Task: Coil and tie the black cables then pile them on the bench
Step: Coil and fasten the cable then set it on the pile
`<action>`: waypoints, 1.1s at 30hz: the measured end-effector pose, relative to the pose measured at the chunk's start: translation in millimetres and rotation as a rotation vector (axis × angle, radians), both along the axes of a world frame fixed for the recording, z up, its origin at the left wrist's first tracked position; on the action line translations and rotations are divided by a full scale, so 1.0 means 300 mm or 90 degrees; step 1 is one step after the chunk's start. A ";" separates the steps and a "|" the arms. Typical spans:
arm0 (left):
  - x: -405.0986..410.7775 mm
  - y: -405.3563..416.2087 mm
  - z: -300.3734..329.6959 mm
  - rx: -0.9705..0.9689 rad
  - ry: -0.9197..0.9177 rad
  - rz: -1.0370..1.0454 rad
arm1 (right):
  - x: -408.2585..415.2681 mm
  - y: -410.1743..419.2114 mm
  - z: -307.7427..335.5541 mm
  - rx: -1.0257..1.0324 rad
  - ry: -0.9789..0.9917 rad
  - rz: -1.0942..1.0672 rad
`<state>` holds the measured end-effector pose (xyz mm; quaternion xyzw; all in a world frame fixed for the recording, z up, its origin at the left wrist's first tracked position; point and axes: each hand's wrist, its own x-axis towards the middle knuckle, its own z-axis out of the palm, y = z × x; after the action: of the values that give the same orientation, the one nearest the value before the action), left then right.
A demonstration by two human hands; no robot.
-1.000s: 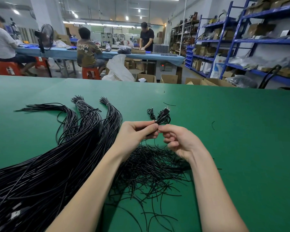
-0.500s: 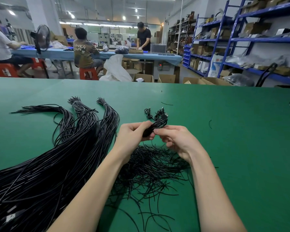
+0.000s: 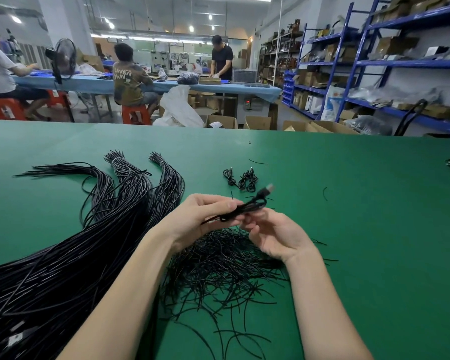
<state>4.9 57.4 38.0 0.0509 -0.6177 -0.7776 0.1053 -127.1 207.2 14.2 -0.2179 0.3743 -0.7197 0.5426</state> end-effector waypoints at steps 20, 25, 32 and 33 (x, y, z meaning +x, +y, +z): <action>-0.045 0.072 0.052 -0.543 -0.101 0.379 | 0.016 -0.032 0.151 0.304 1.028 -0.372; -0.048 0.049 0.035 -0.372 -0.112 0.406 | 0.036 -0.057 0.121 0.231 1.022 -0.452; -0.029 0.030 0.042 -0.031 -0.147 0.248 | 0.030 -0.047 0.078 0.104 0.900 -0.431; -0.029 0.029 0.042 -0.010 -0.151 0.232 | 0.030 -0.042 0.076 0.092 0.888 -0.427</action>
<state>-3.9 66.1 50.6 0.2519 -0.6126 -0.7294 0.1708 -118.2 194.7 37.0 -0.4595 0.7209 -0.5161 -0.0523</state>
